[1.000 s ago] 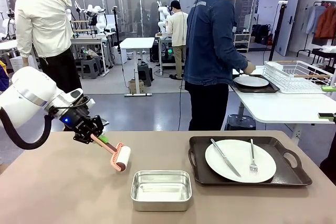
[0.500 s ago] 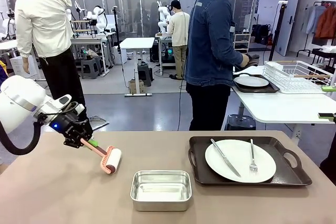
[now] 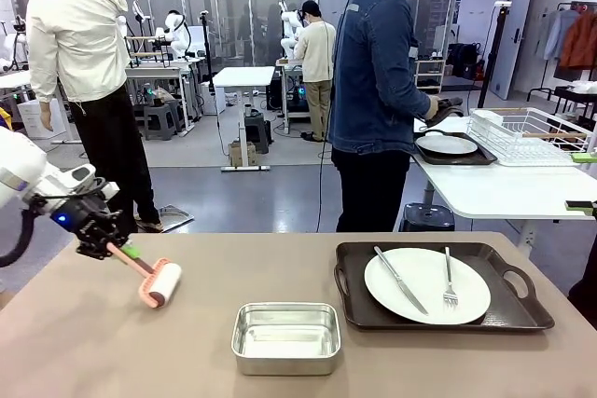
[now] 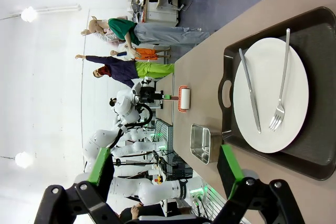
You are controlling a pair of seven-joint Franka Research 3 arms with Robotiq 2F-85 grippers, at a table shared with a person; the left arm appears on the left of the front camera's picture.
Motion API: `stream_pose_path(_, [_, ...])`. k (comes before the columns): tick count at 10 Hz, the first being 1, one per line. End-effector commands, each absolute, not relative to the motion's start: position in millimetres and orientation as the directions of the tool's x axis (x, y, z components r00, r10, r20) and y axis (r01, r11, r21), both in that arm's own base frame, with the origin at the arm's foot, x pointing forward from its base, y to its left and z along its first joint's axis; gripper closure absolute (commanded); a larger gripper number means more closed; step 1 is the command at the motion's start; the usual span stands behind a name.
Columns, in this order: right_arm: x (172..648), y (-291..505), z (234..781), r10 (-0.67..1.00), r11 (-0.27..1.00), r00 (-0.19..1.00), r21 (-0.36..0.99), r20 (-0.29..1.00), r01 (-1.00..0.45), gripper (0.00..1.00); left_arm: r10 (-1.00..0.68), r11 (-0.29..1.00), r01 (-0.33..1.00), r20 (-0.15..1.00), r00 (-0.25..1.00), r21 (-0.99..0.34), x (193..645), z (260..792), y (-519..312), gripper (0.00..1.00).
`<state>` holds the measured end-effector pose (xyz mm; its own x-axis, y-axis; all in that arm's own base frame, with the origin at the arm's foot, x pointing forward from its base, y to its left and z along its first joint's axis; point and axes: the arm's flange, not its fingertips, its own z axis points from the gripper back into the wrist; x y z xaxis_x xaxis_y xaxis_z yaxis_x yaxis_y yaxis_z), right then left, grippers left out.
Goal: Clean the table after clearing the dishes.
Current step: When the left (or right) Handle tray is removed, use the left hand (or right hand) to clean the left (or right) side of the table with the Lint Roller.
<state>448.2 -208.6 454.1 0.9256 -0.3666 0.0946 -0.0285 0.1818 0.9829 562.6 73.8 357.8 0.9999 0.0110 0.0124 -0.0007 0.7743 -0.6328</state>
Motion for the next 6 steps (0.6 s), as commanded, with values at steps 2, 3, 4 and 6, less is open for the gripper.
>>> stream_pose_path(2, [445.8, -205.3, 456.9, -0.364, 0.176, 0.926, 0.984, 0.094, -0.031, 0.0, 0.047, 0.833, -0.051, -0.021, 0.999, -0.551, 552.1, 375.1, 135.5, 0.79])
stream_pose_path(3, [445.8, -205.3, 456.9, -0.364, 0.176, 0.926, 0.984, 0.094, -0.031, 0.0, 0.075, 0.844, -0.079, -0.029, 0.997, -0.53, 546.1, 382.9, 153.4, 0.79])
stream_pose_path(4, [445.8, -205.3, 456.9, -0.364, 0.176, 0.926, 0.984, 0.094, -0.031, 0.0, 0.089, 0.852, -0.091, -0.028, 0.996, -0.515, 539.9, 393.4, 169.1, 0.79])
stream_pose_path(6, [445.8, -205.3, 456.9, -0.364, 0.176, 0.926, 0.984, 0.094, -0.031, 0.0, 0.119, 0.881, -0.115, -0.021, 0.993, -0.46, 532.0, 405.3, 185.5, 0.79])
